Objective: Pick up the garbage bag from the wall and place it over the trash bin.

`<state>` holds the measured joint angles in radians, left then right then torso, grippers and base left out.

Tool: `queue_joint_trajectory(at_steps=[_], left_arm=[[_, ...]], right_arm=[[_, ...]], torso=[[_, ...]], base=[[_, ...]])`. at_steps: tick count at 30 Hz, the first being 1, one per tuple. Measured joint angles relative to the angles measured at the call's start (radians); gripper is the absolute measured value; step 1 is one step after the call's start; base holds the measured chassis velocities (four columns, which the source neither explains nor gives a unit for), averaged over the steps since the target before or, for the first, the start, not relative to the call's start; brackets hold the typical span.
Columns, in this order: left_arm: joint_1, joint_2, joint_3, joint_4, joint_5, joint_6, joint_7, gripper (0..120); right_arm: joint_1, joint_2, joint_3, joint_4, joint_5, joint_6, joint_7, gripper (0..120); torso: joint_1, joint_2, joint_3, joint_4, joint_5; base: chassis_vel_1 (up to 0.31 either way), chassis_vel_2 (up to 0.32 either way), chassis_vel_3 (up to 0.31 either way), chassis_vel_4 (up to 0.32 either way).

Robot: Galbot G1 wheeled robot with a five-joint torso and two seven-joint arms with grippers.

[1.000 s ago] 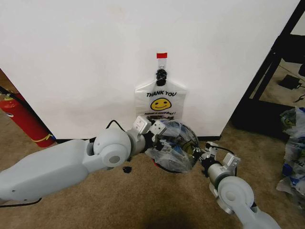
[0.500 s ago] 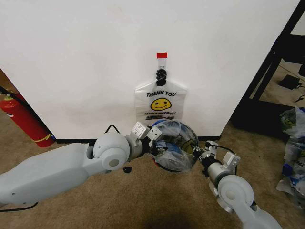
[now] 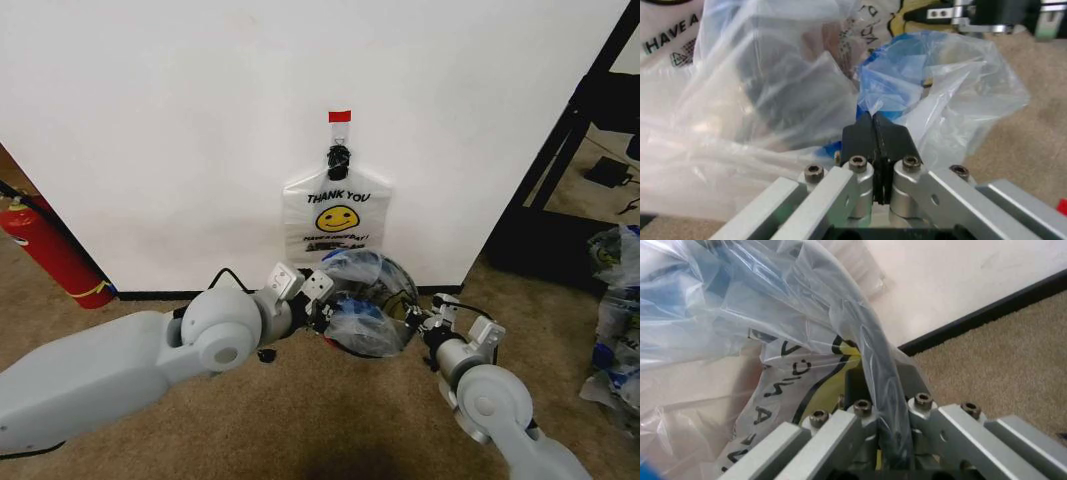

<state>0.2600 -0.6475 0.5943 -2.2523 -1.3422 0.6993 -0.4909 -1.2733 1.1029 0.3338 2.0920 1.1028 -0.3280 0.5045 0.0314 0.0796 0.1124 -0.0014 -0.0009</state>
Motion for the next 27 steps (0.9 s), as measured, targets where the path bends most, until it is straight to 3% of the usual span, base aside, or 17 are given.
queue_joint_trajectory(at_steps=[10, 13, 27], left_arm=[[0.197, 0.055, -0.06, -0.081, 0.077, -0.039, 0.025, 0], [0.304, 0.058, -0.075, -0.053, 0.184, -0.062, 0.058, 0], [0.384, 0.008, -0.085, 0.041, 0.317, -0.094, 0.109, 0]], right_arm=[[0.009, 0.009, 0.028, 0.031, 0.075, -0.002, 0.056, 0], [0.002, 0.009, 0.049, 0.063, 0.125, -0.01, 0.075, 0], [-0.022, 0.011, 0.064, 0.135, 0.21, -0.054, 0.105, 0]], torso=[[0.0, 0.0, 0.0, 0.0002, -0.0001], [0.0, 0.0, 0.0, -0.0001, -0.0002], [0.0, 0.0, 0.0, -0.0001, 0.0001]], base=[[0.0, 0.0, 0.0, 0.0], [0.0, 0.0, 0.0, 0.0], [0.0, 0.0, 0.0, 0.0]])
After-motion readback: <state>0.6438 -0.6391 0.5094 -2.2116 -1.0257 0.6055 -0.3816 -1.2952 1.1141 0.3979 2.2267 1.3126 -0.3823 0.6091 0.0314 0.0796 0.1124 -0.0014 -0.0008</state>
